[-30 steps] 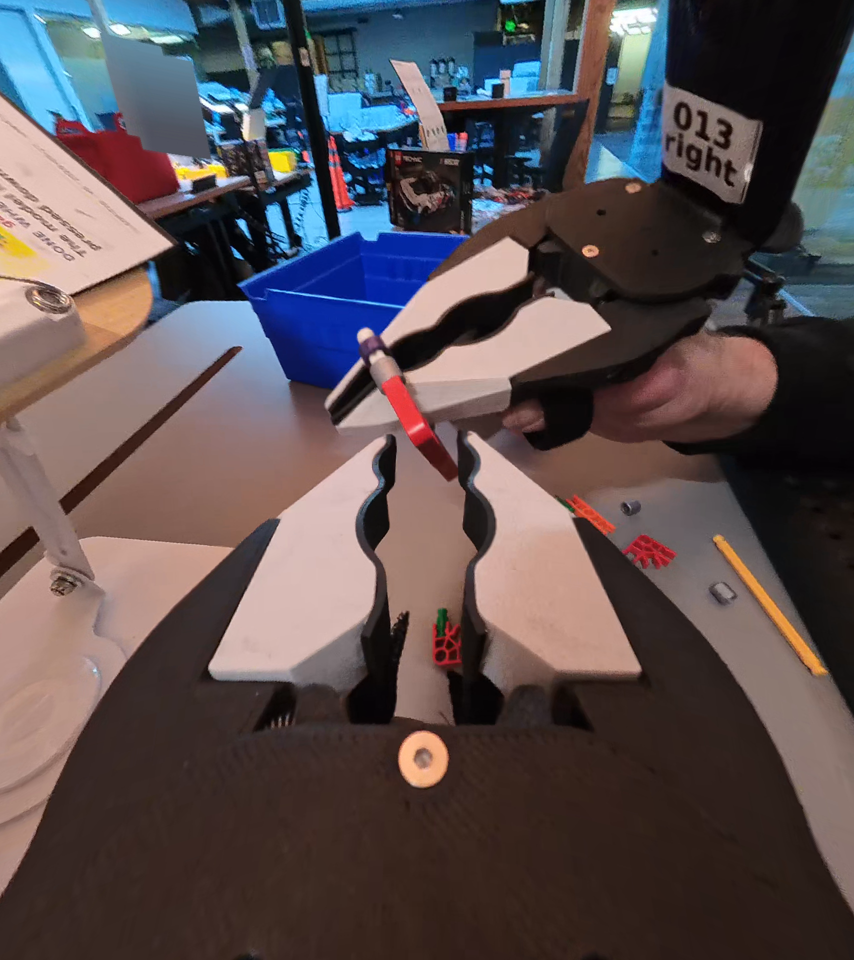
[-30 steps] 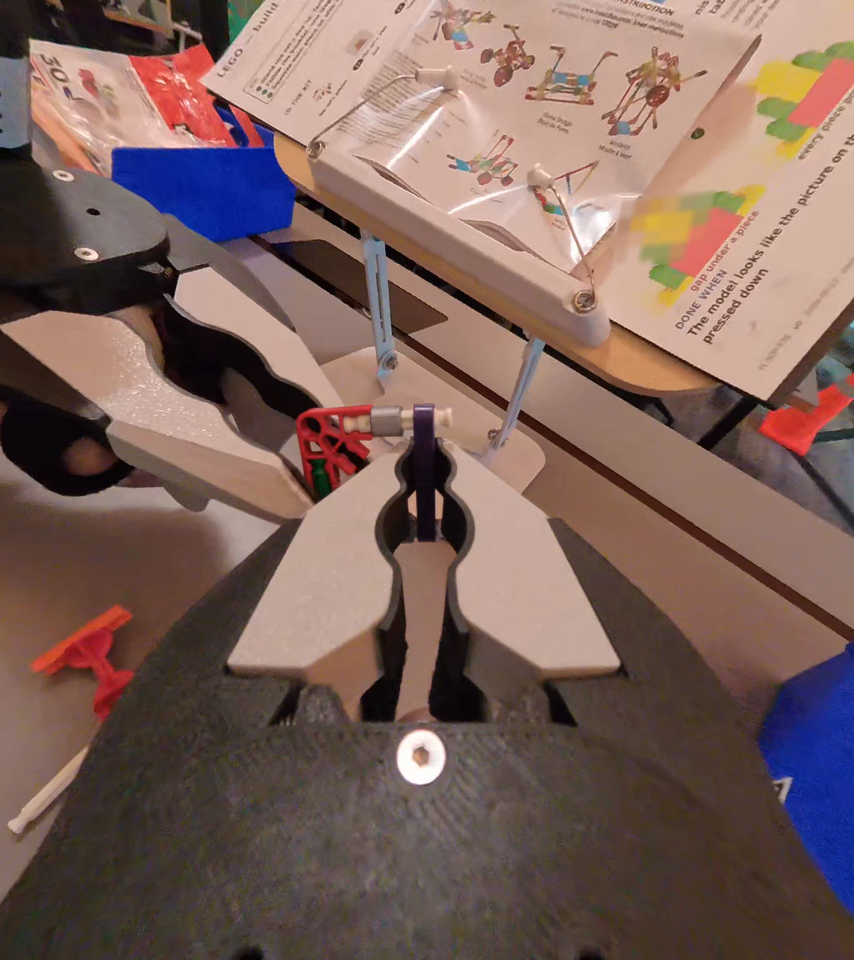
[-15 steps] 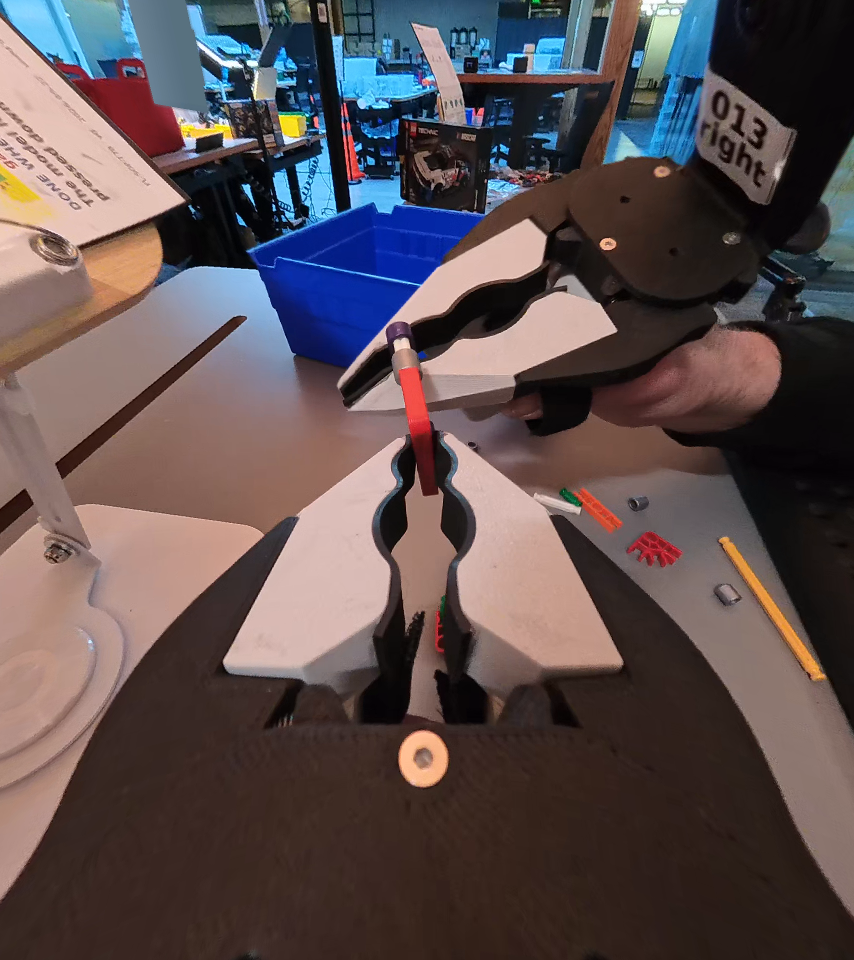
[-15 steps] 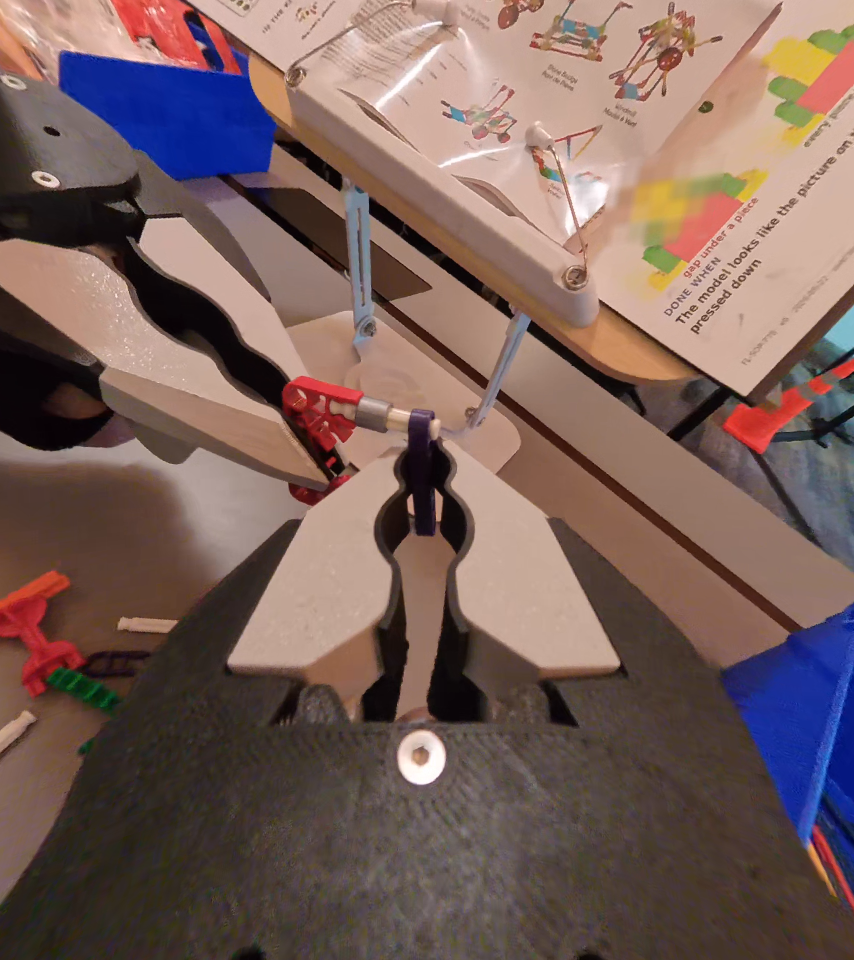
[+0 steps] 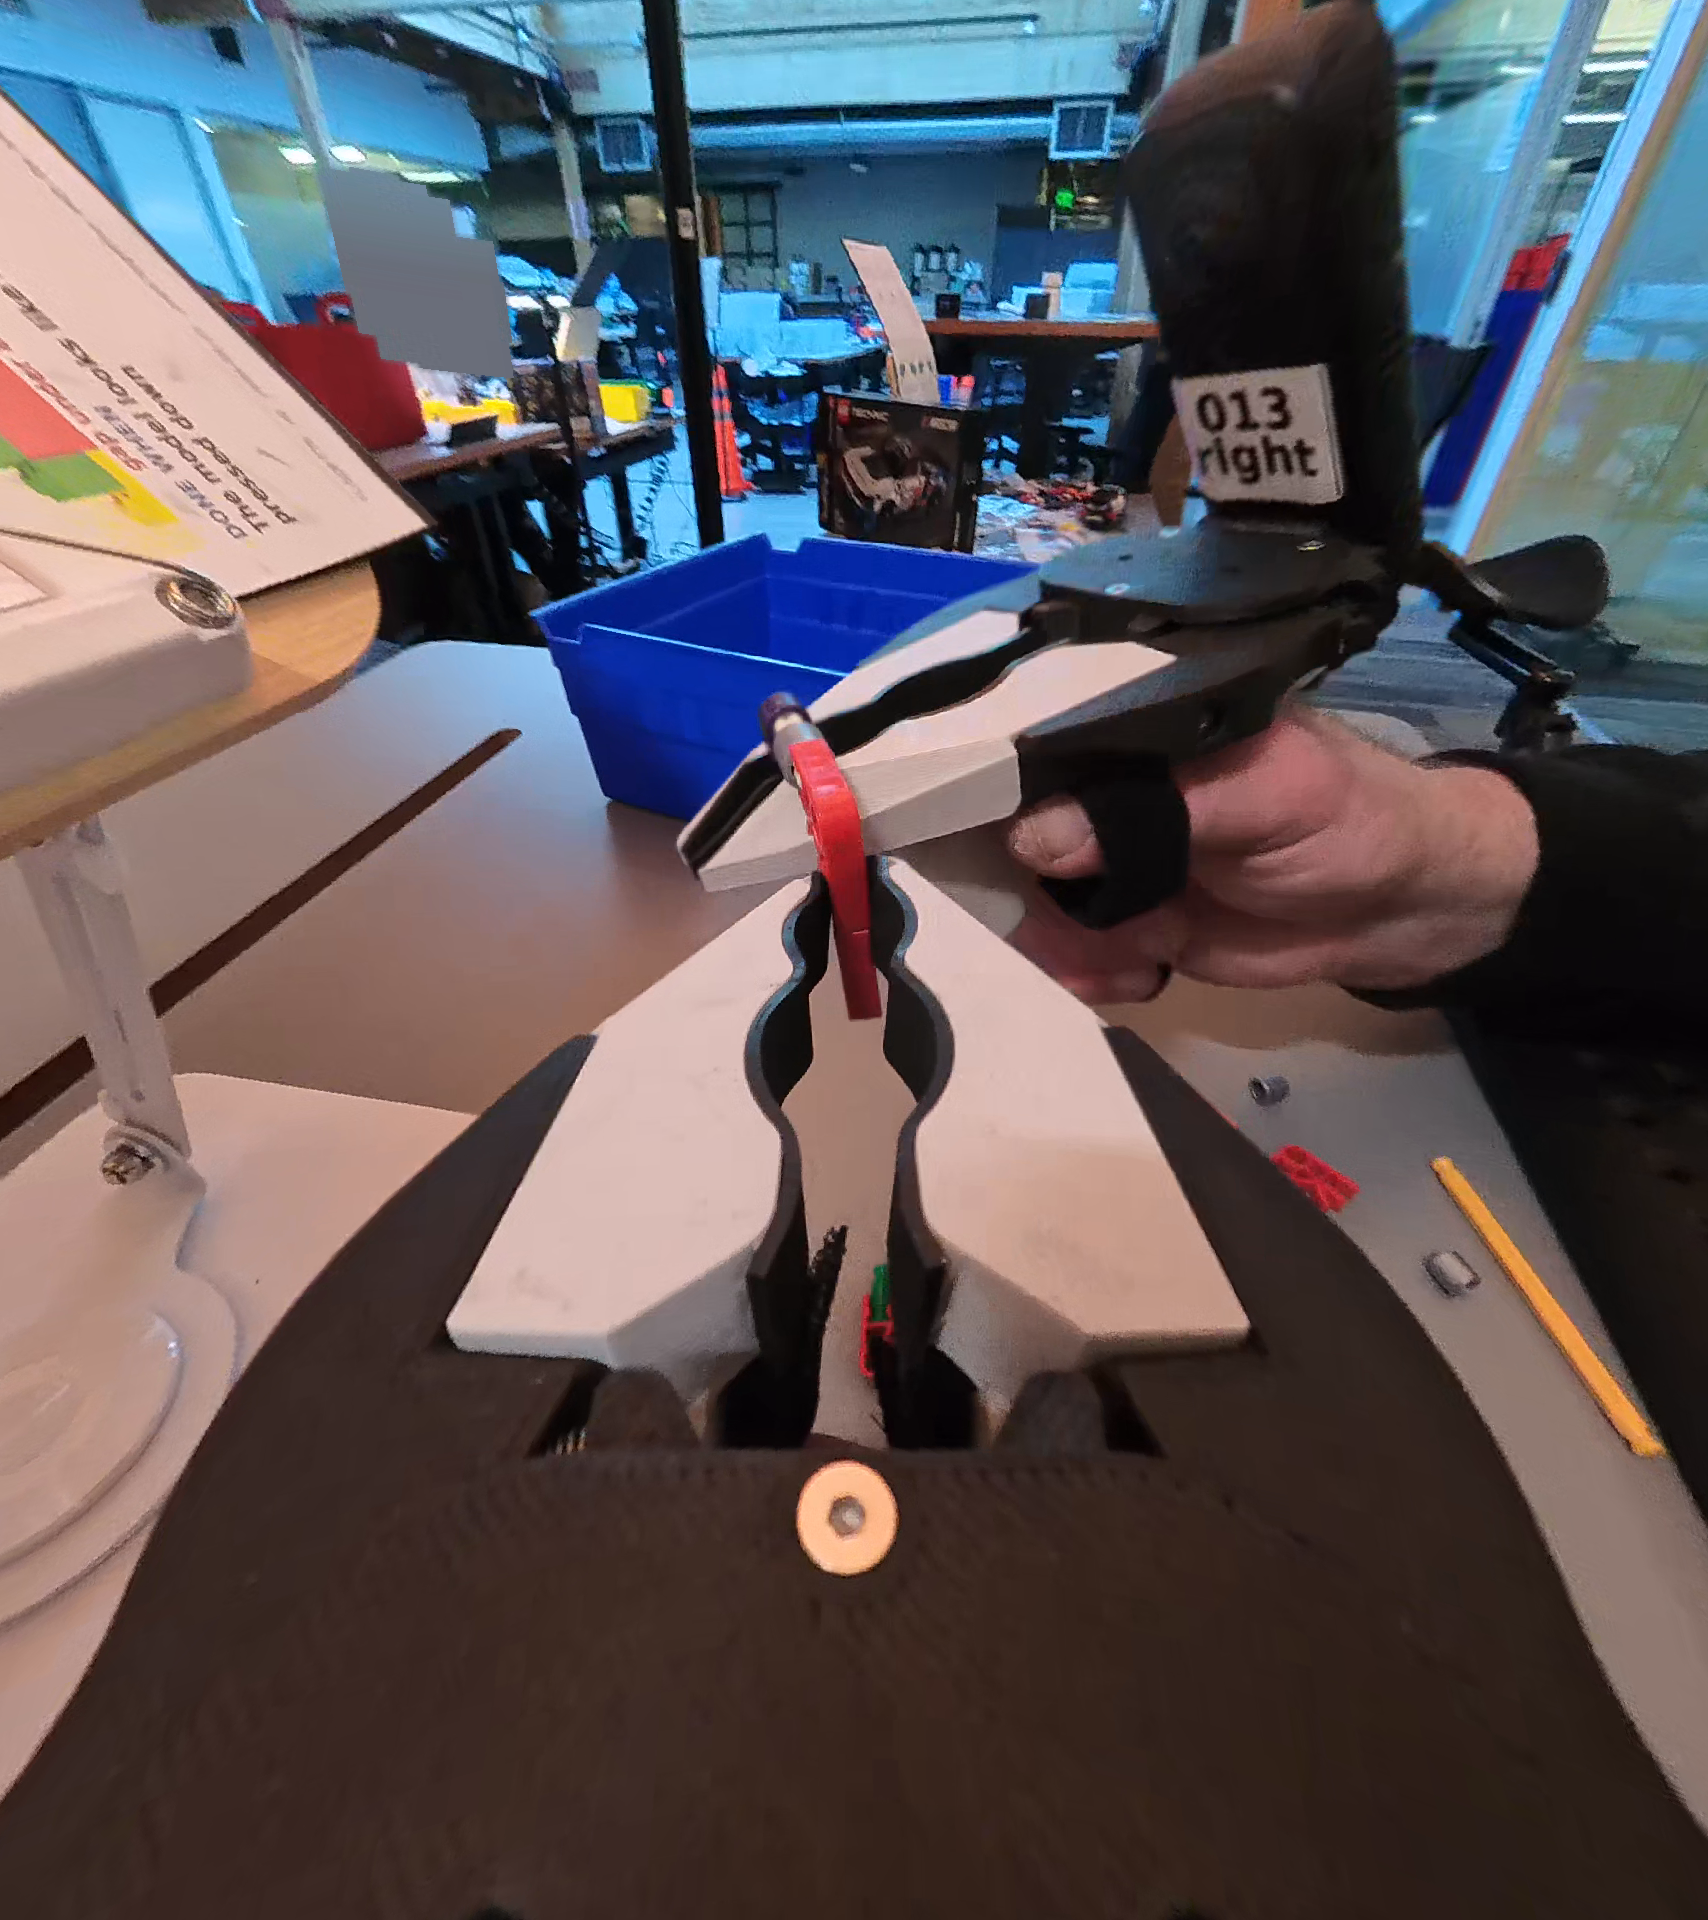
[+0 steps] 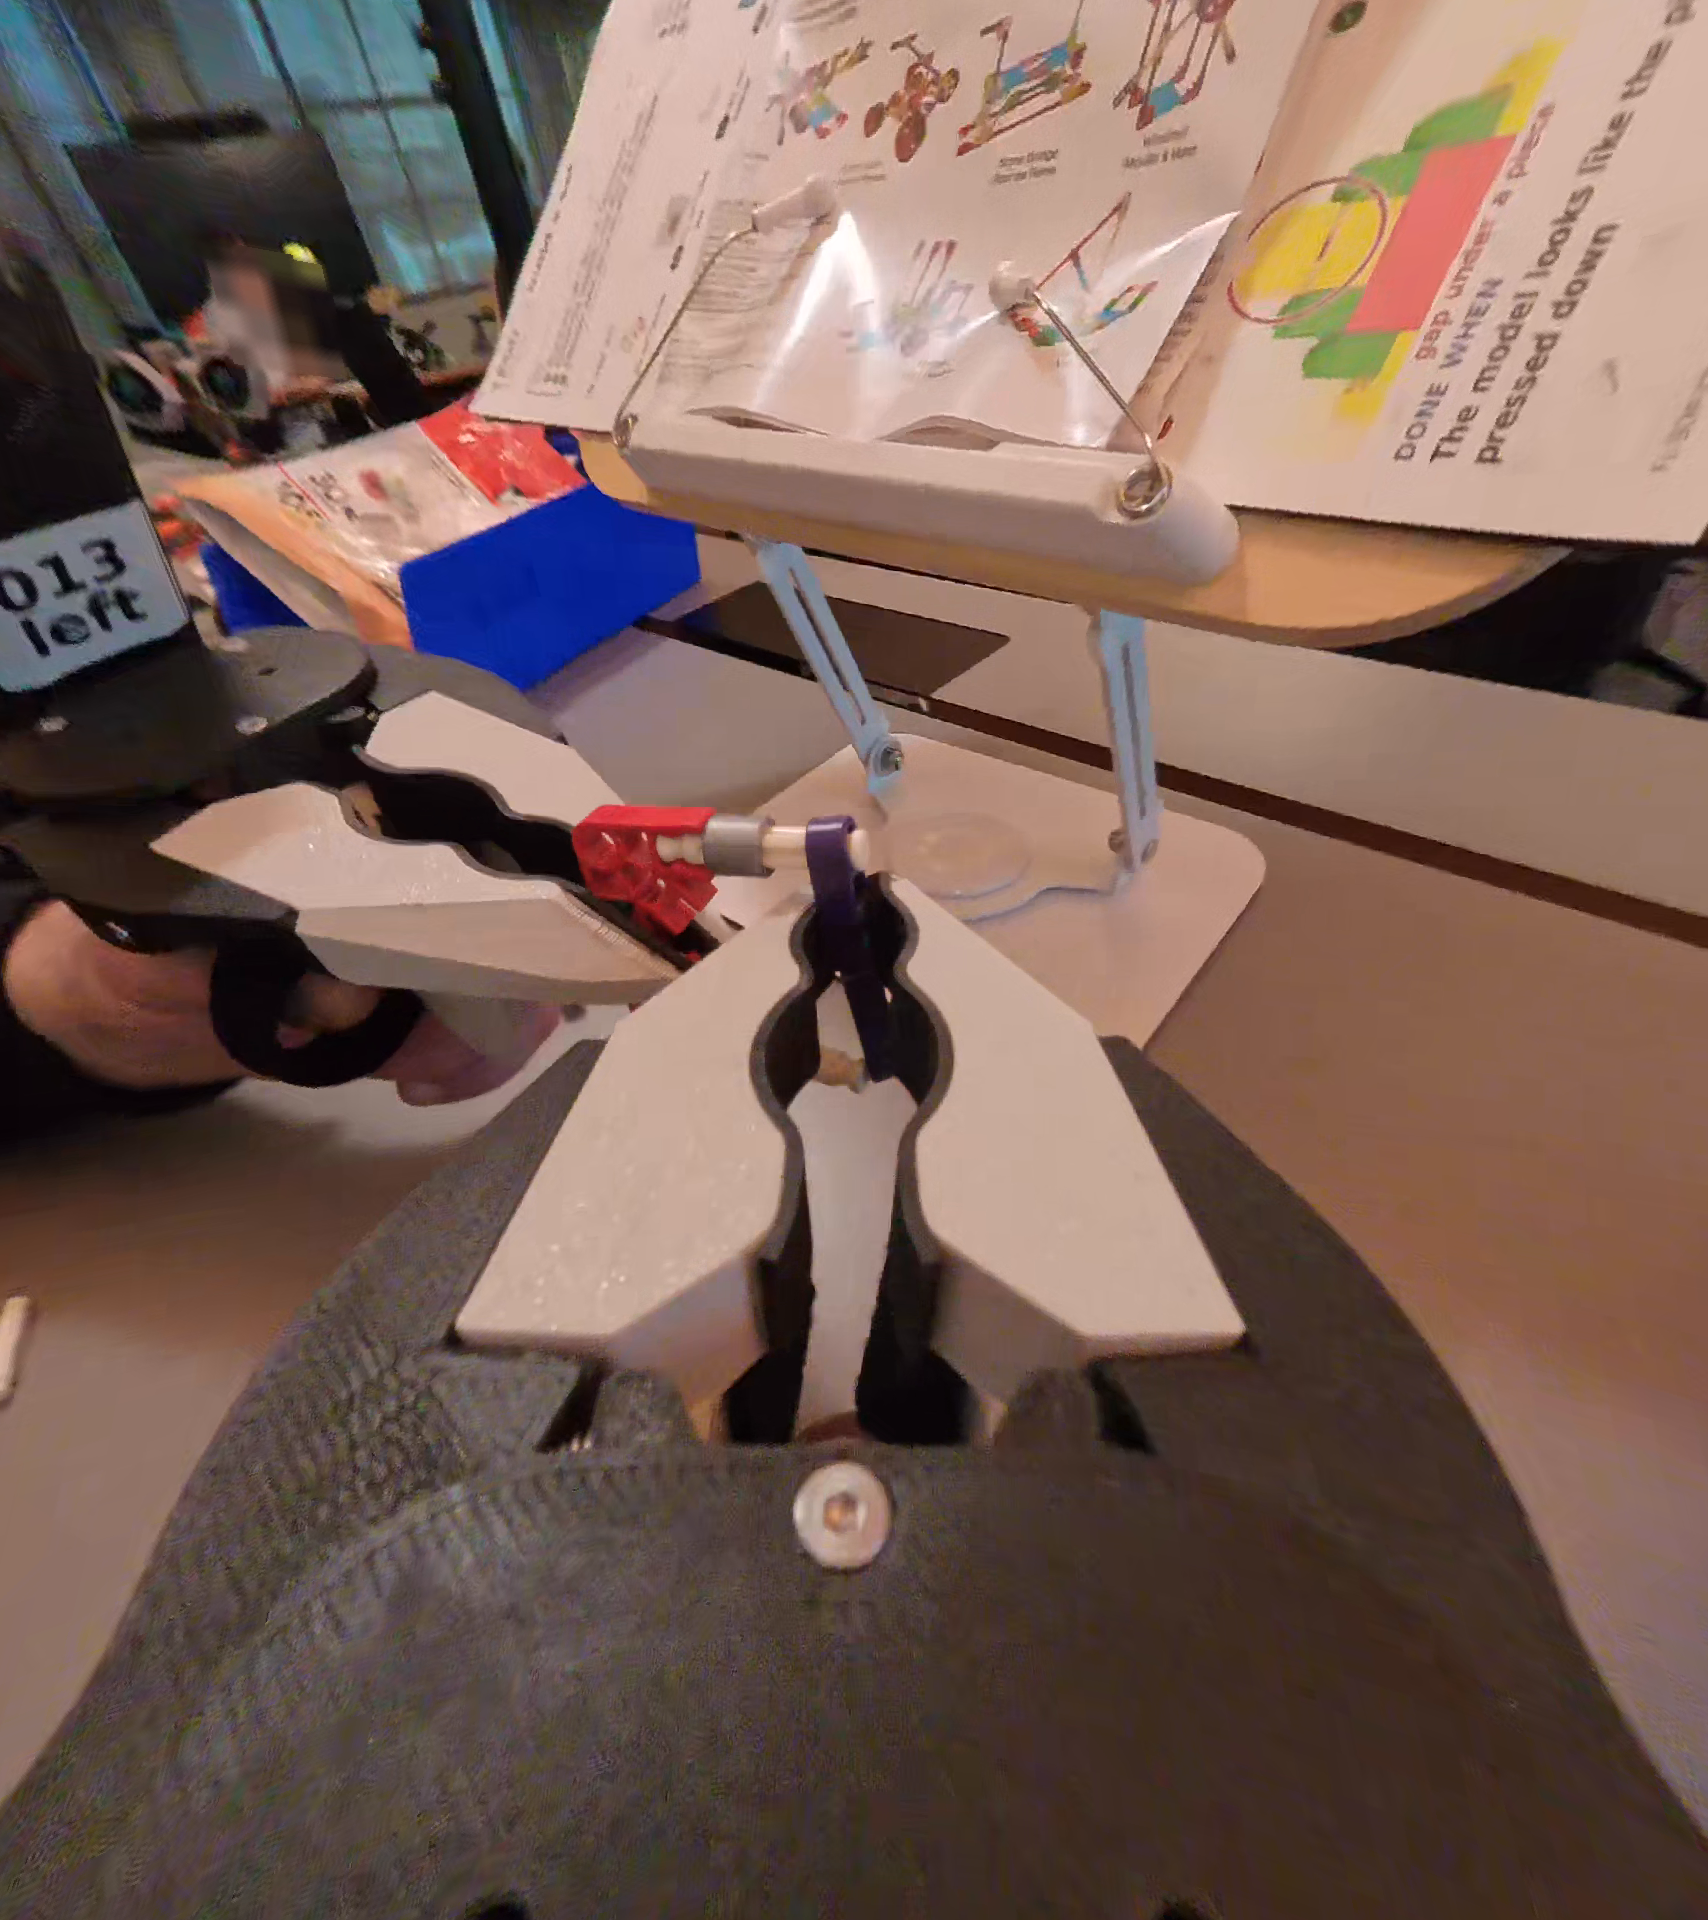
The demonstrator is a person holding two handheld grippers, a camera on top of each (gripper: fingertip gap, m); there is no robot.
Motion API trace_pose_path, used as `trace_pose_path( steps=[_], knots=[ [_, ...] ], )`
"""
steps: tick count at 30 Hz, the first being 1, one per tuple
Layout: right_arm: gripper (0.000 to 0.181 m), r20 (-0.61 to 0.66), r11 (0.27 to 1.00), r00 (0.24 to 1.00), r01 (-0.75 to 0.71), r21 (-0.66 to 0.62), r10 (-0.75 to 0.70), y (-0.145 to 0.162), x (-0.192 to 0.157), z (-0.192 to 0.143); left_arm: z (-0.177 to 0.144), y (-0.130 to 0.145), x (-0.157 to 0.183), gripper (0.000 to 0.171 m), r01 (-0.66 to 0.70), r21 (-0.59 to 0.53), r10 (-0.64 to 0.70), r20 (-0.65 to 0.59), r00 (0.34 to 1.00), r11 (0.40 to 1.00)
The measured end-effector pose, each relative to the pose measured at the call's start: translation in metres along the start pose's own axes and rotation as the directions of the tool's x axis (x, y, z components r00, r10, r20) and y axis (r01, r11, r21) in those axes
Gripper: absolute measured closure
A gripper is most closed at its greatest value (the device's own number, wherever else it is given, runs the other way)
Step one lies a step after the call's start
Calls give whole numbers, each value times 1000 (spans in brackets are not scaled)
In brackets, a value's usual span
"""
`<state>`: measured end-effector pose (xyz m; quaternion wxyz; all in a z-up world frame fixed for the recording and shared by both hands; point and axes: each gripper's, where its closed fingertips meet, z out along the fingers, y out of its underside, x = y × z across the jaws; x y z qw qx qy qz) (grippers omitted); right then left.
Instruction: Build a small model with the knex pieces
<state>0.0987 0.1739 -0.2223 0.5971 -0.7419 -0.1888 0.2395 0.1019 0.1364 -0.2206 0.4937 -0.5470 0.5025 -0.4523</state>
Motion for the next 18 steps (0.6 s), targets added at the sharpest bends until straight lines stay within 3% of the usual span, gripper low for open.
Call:
trace_pose_path(
  steps=[3,10,13,18],
  knots=[
    [178,-55,995,994,97,7,-97,-2,5,0,3,2,-3,167,-69,-17,70,64,995,997],
    [176,-183,935,918,351,-44,-353,-7,9,-4,3,6,-8,167,-84,-52,89,99,991,995],
    [177,-180,946,930,323,-23,-322,-10,8,-5,3,3,-7,167,-87,-51,92,107,990,995],
    [178,-82,994,992,100,31,-97,-10,5,-5,3,-4,-3,167,-128,-12,129,136,982,992]
  ],
)
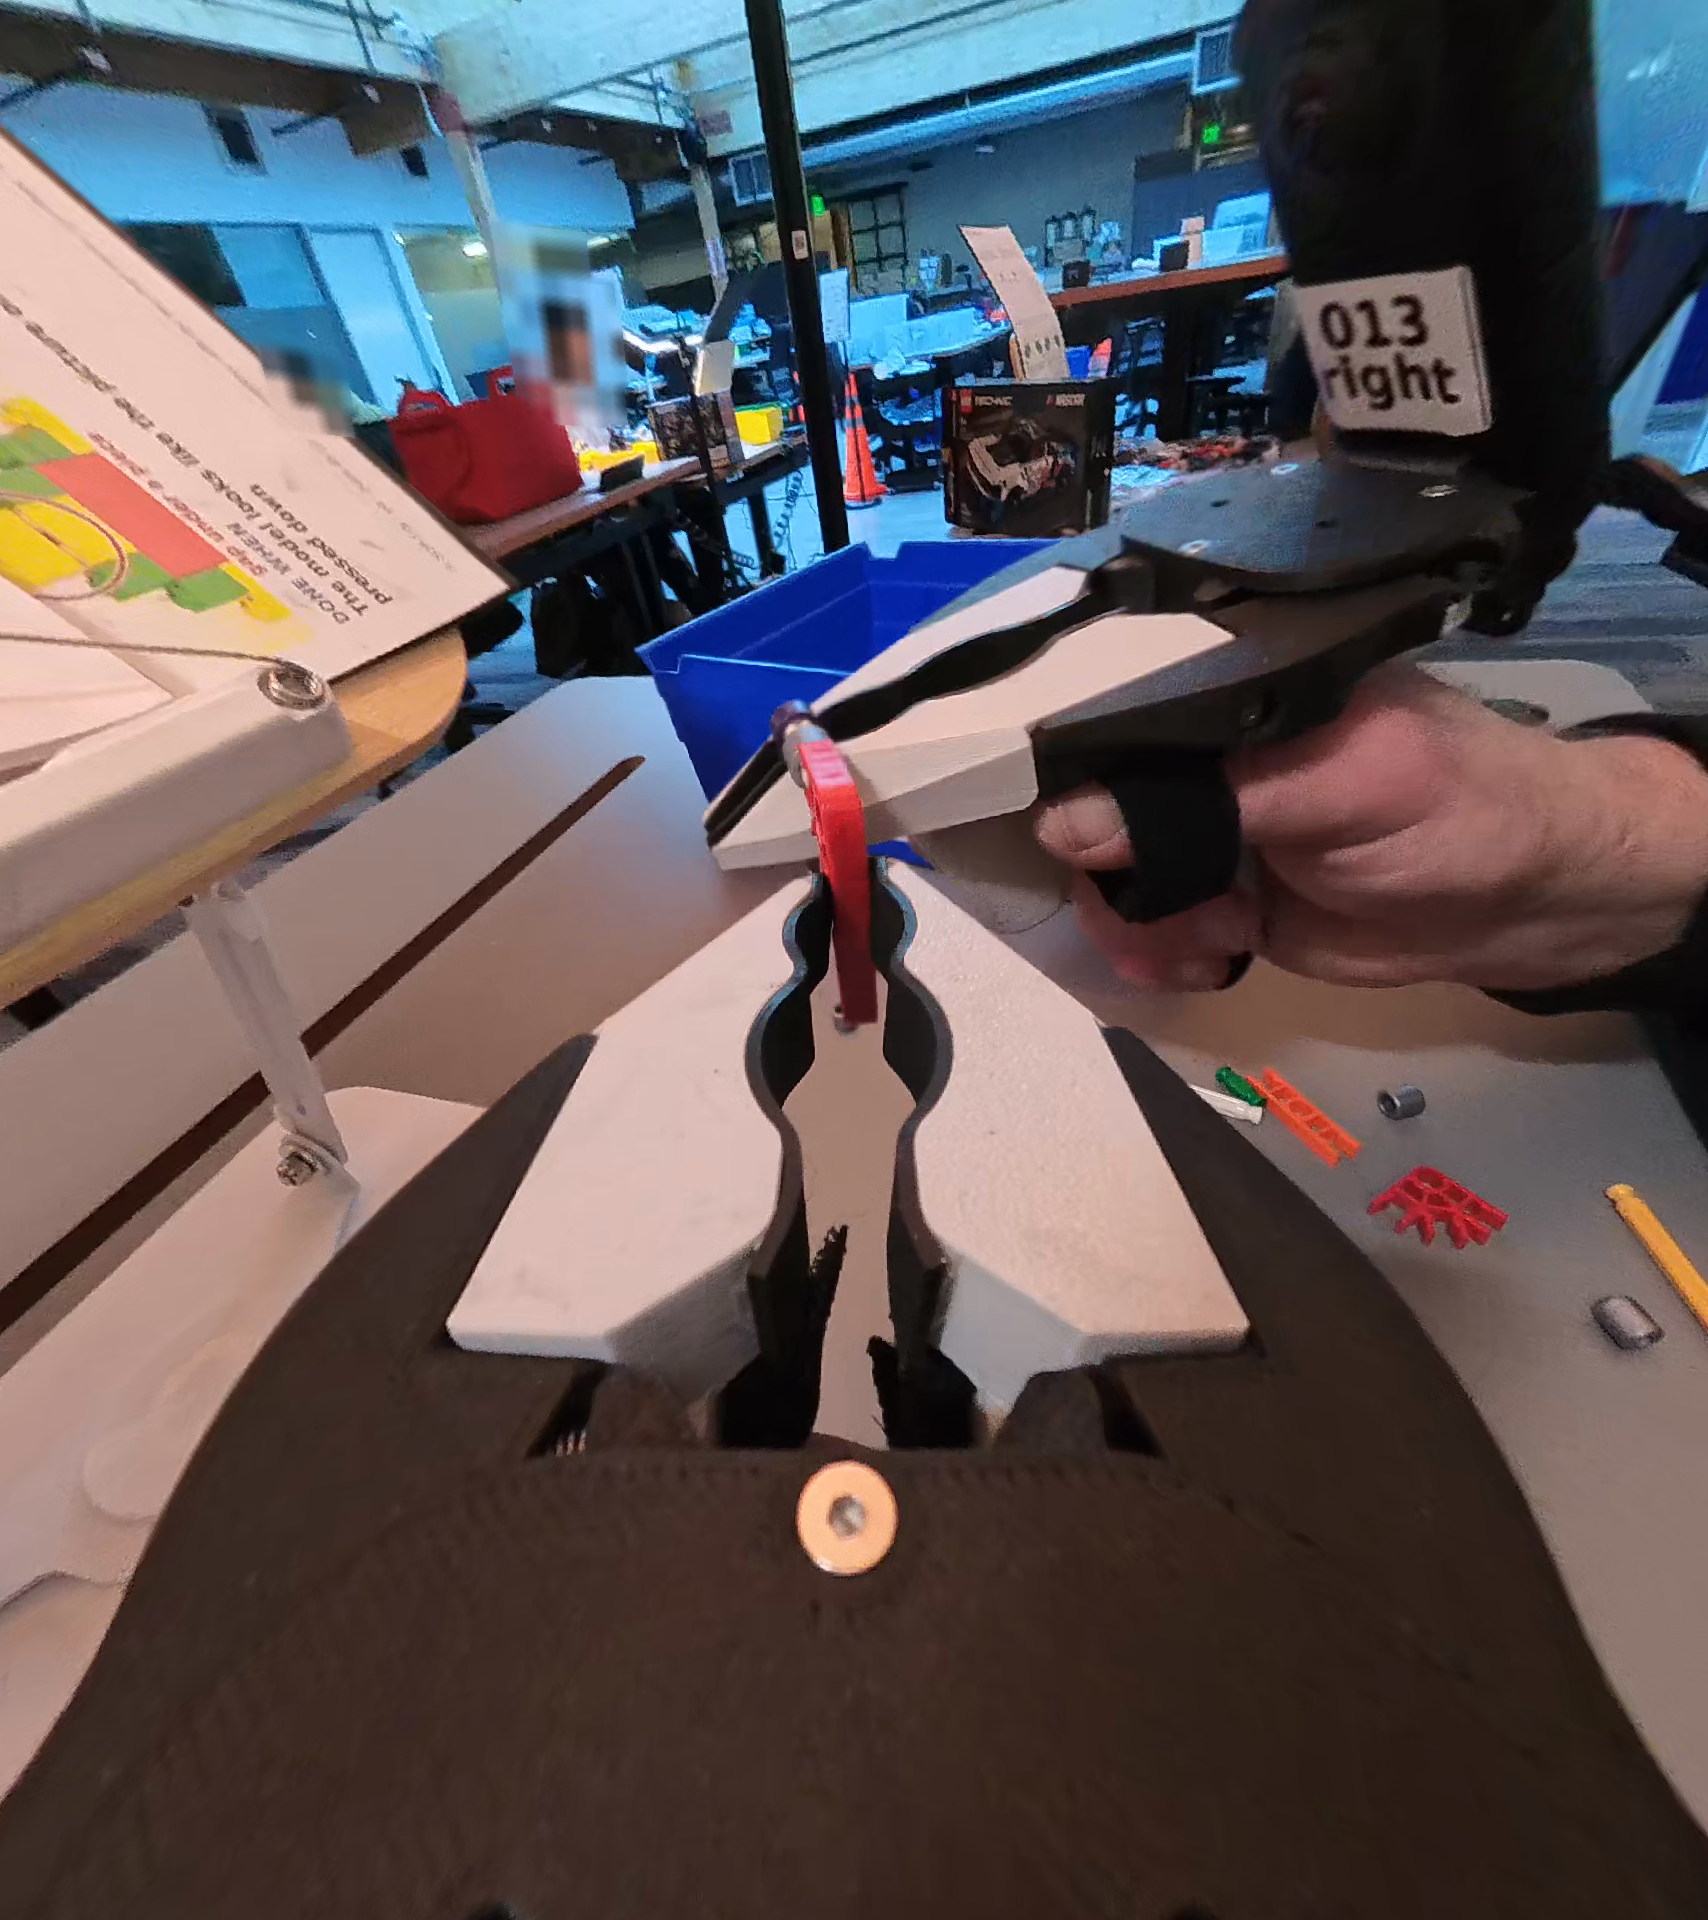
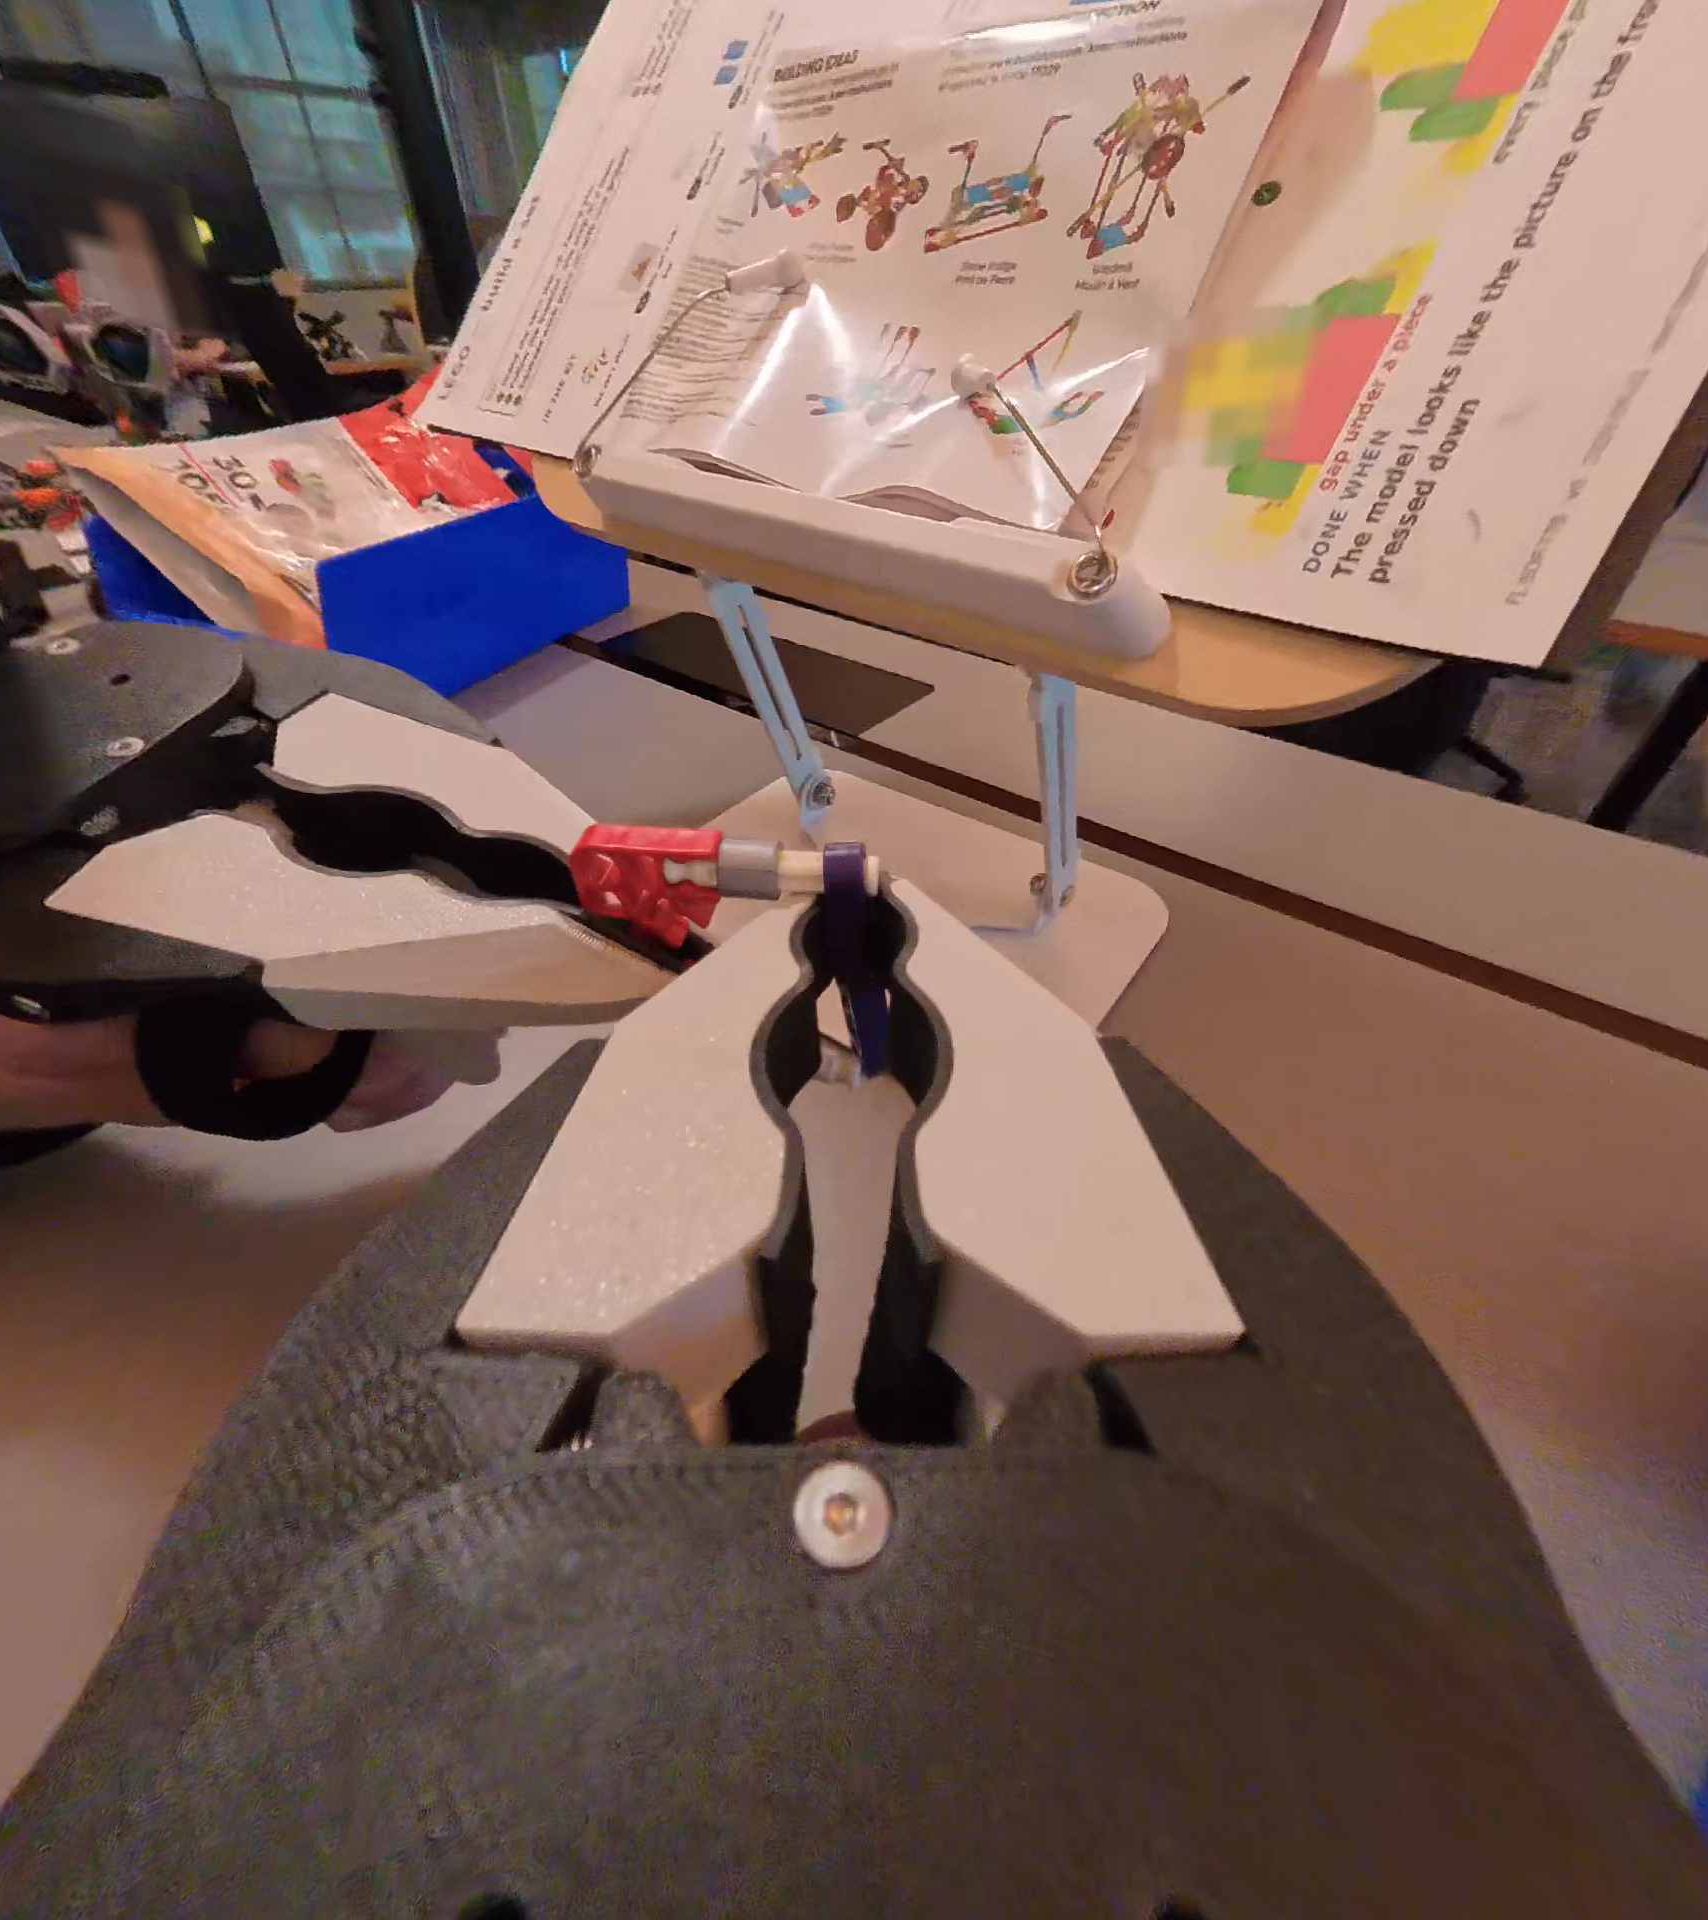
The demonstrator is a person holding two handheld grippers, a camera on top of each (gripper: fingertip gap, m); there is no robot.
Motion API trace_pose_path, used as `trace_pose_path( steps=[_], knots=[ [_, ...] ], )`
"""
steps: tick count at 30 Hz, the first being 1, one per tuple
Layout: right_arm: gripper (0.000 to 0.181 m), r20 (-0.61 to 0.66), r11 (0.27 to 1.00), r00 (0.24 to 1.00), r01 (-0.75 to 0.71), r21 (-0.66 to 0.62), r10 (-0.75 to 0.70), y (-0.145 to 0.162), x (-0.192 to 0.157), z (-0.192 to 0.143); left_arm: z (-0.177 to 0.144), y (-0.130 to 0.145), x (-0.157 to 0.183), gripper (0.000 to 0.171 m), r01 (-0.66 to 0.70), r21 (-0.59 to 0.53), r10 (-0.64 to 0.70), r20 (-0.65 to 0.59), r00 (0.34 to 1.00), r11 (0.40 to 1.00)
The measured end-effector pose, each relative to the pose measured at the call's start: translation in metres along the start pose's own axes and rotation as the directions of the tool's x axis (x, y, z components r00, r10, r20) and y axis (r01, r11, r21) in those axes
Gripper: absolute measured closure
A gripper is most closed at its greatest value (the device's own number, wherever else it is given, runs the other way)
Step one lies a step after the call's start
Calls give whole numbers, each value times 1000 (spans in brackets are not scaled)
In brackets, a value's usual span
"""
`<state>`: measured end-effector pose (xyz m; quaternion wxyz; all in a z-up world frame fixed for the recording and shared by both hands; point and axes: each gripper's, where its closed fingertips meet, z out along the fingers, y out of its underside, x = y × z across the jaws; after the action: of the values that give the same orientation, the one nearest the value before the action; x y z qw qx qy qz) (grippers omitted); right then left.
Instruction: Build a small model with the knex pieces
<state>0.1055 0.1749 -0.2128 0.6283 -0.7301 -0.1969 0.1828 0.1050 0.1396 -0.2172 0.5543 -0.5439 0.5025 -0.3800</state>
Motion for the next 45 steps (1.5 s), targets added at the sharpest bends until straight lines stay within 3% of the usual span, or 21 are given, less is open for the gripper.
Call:
trace_pose_path(
  steps=[3,7,9,11,16,21,25,27,32,35,37,40,43,45],
  knots=[
    [178,63,996,994,-91,-1,91,1,-1,-1,0,-2,2,167,-42,7,42,11,999,999],
    [179,35,1000,999,-17,-21,18,3,3,-1,-1,0,0,168,-30,-19,30,-13,999,999],
    [179,-33,1000,999,-3,0,3,-3,21,-6,-5,-2,5,169,-88,-25,87,-45,995,996],
    [180,-20,995,995,-92,40,93,-11,36,-16,-7,-1,14,169,-128,-52,125,-67,990,990],
    [179,9,1000,1000,22,-8,-22,-14,18,-20,-7,1,12,168,-43,-45,36,-138,990,998],
    [179,-6,997,999,50,63,-49,-48,23,-52,-14,-2,-10,168,27,-25,-30,-125,992,999],
    [178,-72,988,996,-47,149,58,-65,67,-91,-14,-2,-10,168,32,-29,-35,-137,990,999],
    [179,-155,989,985,-59,132,79,-58,96,-107,-12,2,-8,168,22,-46,-28,-143,989,999],
    [176,-338,991,937,-117,-66,88,-10,153,-129,-9,7,-2,168,20,-62,-30,-156,987,998],
    [150,-408,972,908,-172,-159,94,16,173,-132,-7,8,-1,168,27,-70,-38,-163,986,997],
    [146,-453,976,889,-151,-156,65,15,181,-136,-7,9,0,168,31,-74,-43,-168,985,997],
    [148,-418,993,906,22,-117,-69,-11,158,-131,-7,9,2,168,44,-76,-57,-181,982,996],
    [153,-191,972,953,236,-17,-235,-41,85,-109,-8,6,4,168,67,-69,-80,-202,976,995],
    [156,-9,954,954,300,15,-300,-41,32,-91,-9,5,7,168,67,-69,-81,-228,970,995]
  ],
)
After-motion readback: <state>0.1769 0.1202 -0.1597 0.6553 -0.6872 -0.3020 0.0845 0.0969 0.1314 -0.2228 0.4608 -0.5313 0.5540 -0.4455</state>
